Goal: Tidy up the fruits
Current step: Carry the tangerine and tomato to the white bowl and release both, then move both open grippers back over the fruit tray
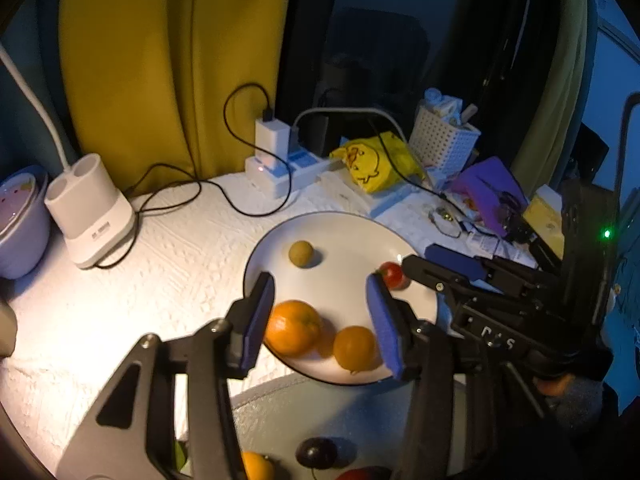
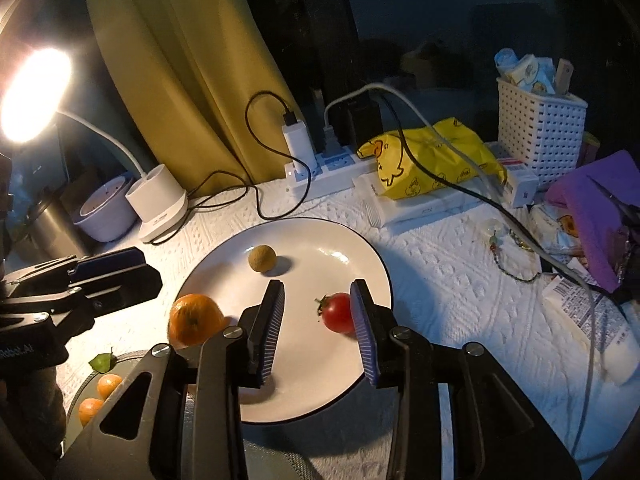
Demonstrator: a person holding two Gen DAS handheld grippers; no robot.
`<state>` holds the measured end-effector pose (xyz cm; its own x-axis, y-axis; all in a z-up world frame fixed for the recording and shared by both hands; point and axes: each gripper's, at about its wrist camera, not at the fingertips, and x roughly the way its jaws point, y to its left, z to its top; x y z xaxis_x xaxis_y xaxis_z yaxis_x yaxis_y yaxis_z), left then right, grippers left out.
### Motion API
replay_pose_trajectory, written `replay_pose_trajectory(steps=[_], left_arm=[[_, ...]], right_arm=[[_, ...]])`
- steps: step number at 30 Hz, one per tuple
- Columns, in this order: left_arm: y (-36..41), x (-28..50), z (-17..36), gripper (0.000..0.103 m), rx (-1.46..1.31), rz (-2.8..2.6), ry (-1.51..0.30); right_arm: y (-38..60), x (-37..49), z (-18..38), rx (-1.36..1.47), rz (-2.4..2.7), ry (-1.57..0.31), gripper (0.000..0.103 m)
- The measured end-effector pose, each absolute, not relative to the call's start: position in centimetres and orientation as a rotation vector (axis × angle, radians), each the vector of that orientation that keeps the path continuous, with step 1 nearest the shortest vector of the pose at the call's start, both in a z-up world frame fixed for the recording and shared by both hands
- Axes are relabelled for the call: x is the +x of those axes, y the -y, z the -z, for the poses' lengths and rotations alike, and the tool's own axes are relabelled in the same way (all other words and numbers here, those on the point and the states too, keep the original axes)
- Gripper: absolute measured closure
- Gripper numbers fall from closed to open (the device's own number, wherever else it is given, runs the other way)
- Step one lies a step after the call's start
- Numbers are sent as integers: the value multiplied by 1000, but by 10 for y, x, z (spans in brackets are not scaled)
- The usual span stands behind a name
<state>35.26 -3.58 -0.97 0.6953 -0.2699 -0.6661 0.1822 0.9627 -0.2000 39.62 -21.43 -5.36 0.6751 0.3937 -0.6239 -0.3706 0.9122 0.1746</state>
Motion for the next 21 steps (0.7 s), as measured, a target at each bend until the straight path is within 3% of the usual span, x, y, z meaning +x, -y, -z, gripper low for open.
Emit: replay_pose_trajectory(steps=[5, 21], left_arm=[[30, 335, -1, 48, -134, 250, -729], [15, 276, -22, 48, -152, 251, -655]], right_arm=[[214, 382, 42, 35, -426, -687, 66], [201, 326, 15, -2, -438, -634, 66]])
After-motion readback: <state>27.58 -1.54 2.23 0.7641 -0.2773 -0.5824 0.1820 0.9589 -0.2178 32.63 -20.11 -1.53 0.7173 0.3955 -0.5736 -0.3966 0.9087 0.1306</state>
